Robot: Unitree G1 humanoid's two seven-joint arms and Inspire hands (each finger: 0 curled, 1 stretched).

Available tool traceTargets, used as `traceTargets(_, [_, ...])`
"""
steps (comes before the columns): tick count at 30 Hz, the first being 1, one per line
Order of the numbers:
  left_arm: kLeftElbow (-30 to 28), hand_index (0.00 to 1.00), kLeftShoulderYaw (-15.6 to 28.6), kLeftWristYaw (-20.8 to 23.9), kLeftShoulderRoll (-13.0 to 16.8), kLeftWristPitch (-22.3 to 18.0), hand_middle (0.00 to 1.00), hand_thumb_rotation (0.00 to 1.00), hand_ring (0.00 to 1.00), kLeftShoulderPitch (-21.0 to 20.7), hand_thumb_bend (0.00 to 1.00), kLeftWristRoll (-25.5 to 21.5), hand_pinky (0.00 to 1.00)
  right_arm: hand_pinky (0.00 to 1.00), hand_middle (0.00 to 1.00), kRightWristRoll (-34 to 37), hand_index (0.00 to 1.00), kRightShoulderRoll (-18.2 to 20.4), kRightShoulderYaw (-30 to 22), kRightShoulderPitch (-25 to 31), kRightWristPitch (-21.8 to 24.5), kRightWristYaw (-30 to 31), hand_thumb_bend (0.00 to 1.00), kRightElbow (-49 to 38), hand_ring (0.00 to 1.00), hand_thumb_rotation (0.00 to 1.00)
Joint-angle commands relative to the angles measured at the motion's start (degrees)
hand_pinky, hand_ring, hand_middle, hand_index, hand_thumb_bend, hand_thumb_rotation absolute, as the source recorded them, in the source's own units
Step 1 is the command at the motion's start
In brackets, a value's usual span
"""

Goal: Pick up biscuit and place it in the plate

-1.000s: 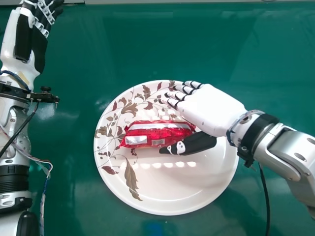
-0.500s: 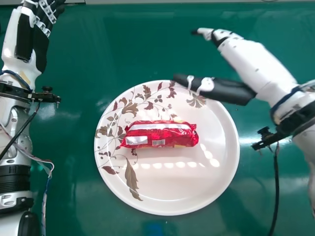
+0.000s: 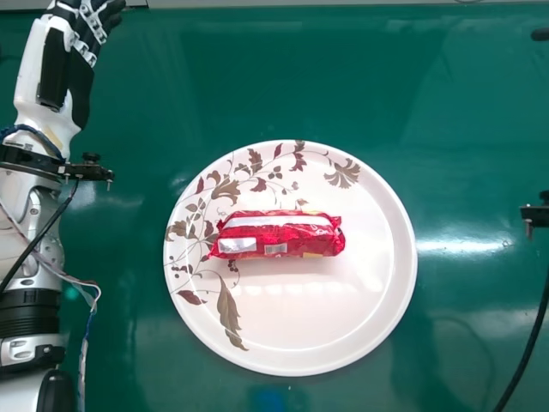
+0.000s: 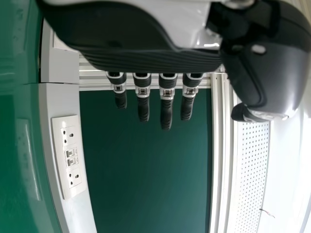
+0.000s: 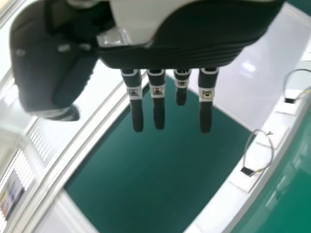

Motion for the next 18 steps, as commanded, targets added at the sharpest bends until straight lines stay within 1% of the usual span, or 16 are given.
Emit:
traceTargets(1, [0.06,0.95,-0.74,0.67,-0.64,-0.22,0.88,0.53,0.93,0.33,0.46,0.59,1.0,0.66,0.82,1.58,0.79,1.69,-0.81,1.26,-1.41,-3.56,0.41,2.4,0.81,0.33])
traceTargets(3, [-0.03,0.95,-1.1,1.28,-0.88,-0.4,0.88,0.53,0.92,0.19,0.44,1.29,1.0,0.67,0.81,2.82,0.77,2.88,-0.62,1.75,-3.12,-6.46,0.38,4.8,0.79,0.31])
traceTargets(5, [0.22,0.94,-1.45,1.62,-1.07,-0.79,0.87,0.54,0.91,0.01,0.43,1.68,1.0,0.67,0.81,4.34,0.77,4.08,-0.08,2.22,-5.3,-8.89,0.36,7.16,0.8,0.27])
traceTargets(8, [0.84,0.94,-1.74,1.6,-1.21,-0.92,0.86,0.55,0.92,-0.24,0.45,1.69,1.0,0.71,0.81,6.48,0.79,5.55,0.85,2.14,-8.52,-11.85,0.31,10.93,0.8,0.16])
traceTargets(9, [0.91,0.95,-1.74,1.57,-1.32,-0.78,0.86,0.56,0.92,-0.3,0.46,1.63,1.0,0.73,0.82,7.2,0.79,5.83,1.09,2.09,-9.51,-12.53,0.3,12.16,0.81,0.14])
traceTargets(10, [1.12,0.95,-1.75,1.29,-1.39,-0.84,0.86,0.56,0.92,-0.41,0.46,1.44,1.0,0.74,0.82,8.1,0.8,6.08,1.26,1.95,-10.06,-13.05,0.3,13.17,0.82,0.14])
traceTargets(11, [1.29,0.96,-1.75,1.14,-1.44,-0.77,0.86,0.56,0.93,-0.48,0.45,1.32,1.0,0.75,0.83,8.66,0.81,6.1,1.48,1.86,-10.58,-13.59,0.3,14.17,0.83,0.16])
traceTargets(14, [1.55,0.96,-1.78,1.33,-1.59,-0.16,0.86,0.56,0.92,-0.63,0.47,1.29,1.0,0.77,0.84,9.28,0.81,6.06,2.18,1.6,-11.81,-15.47,0.31,17.02,0.84,0.2])
traceTargets(16, [2.45,0.95,-1.77,1.0,-1.66,0.04,0.85,0.56,0.92,-1.14,0.47,0.98,1.0,0.77,0.83,10.25,0.8,6.23,2.48,1.14,-12.65,-16.54,0.32,18.97,0.84,0.22])
traceTargets(18, [4.41,0.95,-1.78,0.41,-1.74,-0.6,0.84,0.56,0.9,-2.08,0.49,0.86,1.0,0.75,0.83,11.76,0.81,6.5,2.63,0.42,-13.68,-17.36,0.32,21.12,0.83,0.22])
